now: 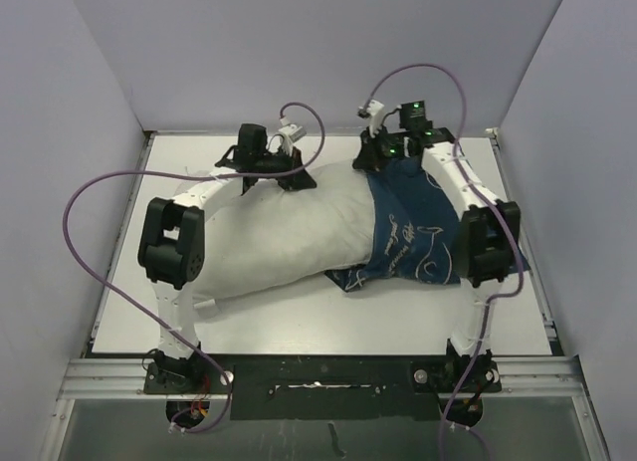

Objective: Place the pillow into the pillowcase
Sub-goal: Stuff the pillow into the pillowcase.

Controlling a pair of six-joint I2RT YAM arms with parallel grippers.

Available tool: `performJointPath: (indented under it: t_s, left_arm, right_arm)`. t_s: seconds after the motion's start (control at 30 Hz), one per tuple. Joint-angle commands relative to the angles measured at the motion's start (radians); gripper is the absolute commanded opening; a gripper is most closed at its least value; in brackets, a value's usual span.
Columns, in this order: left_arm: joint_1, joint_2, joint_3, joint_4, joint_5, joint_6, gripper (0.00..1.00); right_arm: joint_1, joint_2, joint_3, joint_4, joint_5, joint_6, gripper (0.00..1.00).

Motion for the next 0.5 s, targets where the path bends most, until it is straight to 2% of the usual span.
performJointPath:
  t_s: [0.0, 0.07, 0.13, 0.27, 0.33, 0.37, 0.4, 0.47]
  left_arm:
    - [-0.146, -0.29, -0.179, 0.282, -0.004, 0.29, 0.0]
    - [-0.203, -0.364, -0.277, 0.296, -0.073, 0.39, 0.0]
    - [-0.259, -0.401, -0.334, 0.283, -0.154, 0.461, 0.0]
    - [-0.339, -0.446, -0.427, 0.297, -0.296, 0.528, 0.0]
    - [-0.359, -0.469, -0.47, 0.34, -0.341, 0.539, 0.0]
    - [-0.362, -0.477, -0.484, 0.362, -0.353, 0.537, 0.0]
    - [-0.363, -0.48, -0.489, 0.371, -0.364, 0.538, 0.0]
    - [-0.365, -0.483, -0.484, 0.363, -0.376, 0.552, 0.0]
  right_arm:
    - [-0.107, -0.373, -0.278, 0.139, -0.301, -0.011, 0.0]
    - [-0.145, -0.446, -0.395, 0.071, -0.324, -0.103, 0.01]
    - [-0.203, -0.491, -0.458, -0.045, -0.351, -0.168, 0.14]
    - [-0.302, -0.539, -0.44, -0.142, -0.44, -0.144, 0.66]
    - [-0.298, -0.542, -0.391, -0.206, -0.353, -0.139, 0.88]
    - [-0.286, -0.536, -0.371, -0.23, -0.291, -0.124, 0.96]
    - [-0.275, -0.523, -0.349, -0.263, -0.23, -0.107, 0.99]
    - [-0.259, -0.489, -0.301, -0.367, -0.127, -0.1, 0.98]
